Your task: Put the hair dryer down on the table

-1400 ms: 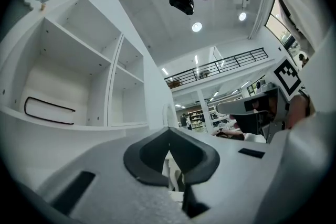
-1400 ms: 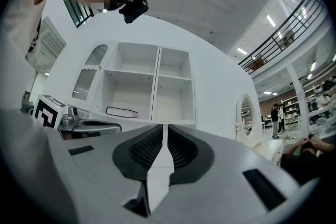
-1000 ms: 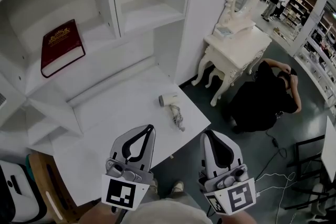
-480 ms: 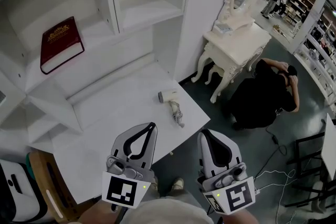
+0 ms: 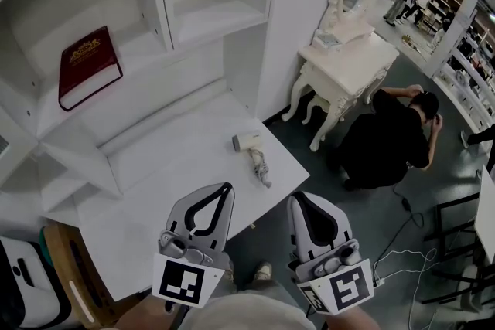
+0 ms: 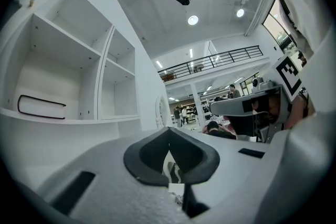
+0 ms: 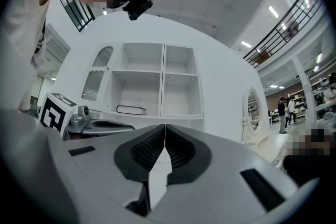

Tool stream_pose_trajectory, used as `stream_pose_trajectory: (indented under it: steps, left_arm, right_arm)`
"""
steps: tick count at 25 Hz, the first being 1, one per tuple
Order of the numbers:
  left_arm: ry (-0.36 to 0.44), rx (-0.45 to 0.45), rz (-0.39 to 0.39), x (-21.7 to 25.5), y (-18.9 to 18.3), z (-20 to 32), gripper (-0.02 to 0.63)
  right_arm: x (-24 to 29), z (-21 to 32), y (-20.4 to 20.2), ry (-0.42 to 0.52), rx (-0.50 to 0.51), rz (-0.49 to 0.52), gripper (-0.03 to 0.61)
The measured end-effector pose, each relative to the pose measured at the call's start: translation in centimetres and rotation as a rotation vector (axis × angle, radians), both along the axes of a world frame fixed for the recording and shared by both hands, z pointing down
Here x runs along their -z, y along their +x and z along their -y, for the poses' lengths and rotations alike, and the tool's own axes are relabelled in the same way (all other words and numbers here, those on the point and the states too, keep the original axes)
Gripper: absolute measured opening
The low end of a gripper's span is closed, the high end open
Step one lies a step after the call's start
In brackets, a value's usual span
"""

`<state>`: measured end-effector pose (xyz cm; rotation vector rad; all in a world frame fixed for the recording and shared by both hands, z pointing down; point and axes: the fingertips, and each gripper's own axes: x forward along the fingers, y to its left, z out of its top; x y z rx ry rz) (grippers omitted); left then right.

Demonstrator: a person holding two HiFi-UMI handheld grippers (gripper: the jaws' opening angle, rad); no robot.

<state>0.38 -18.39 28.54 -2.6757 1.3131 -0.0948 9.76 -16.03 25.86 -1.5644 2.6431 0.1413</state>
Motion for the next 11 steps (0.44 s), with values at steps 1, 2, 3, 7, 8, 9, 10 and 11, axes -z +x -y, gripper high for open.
stream_pose_trajectory:
  steps: [1,2,3,7,8,9,10,11]
  left_arm:
    - [0.0,0.0,-0.002,-0.02,0.06,-0.02,0.012]
    - [-0.001,-0.002,-0.003,-0.06,0.13,-0.08,0.012]
    - [-0.001,-0.004,0.001,-0.09,0.19,-0.15,0.012]
    - [0.0,-0.008,0.009,-0.04,0.43,-0.13,0.012]
    - [0.0,-0.008,0.005,-0.01,0.53,-0.08,0.012]
    - [0.002,-0.008,0.002,0.03,0.64,-0.04,0.012]
    - [0.005,-0.008,0.0,0.07,0.73,0.0,0.012]
    - [0.007,-0.009,-0.001,0.1,0.81,0.03,0.012]
  right_arm:
    - [-0.02,-0.04,0.0,-0.001,0.001,-0.001,0.021]
    - [-0.04,-0.1,0.01,-0.001,0.0,-0.002,0.021]
    - [-0.04,-0.16,0.04,-0.002,0.0,-0.003,0.021]
    - [-0.01,-0.21,0.24,0.001,-0.003,-0.007,0.021]
    - [-0.02,-0.23,0.34,0.001,-0.004,-0.009,0.021]
    - [-0.03,-0.27,0.43,0.001,-0.005,-0.011,0.021]
    - [-0.05,-0.31,0.5,0.0,-0.005,-0.011,0.021]
    - [-0.06,-0.34,0.55,-0.001,-0.006,-0.012,0.021]
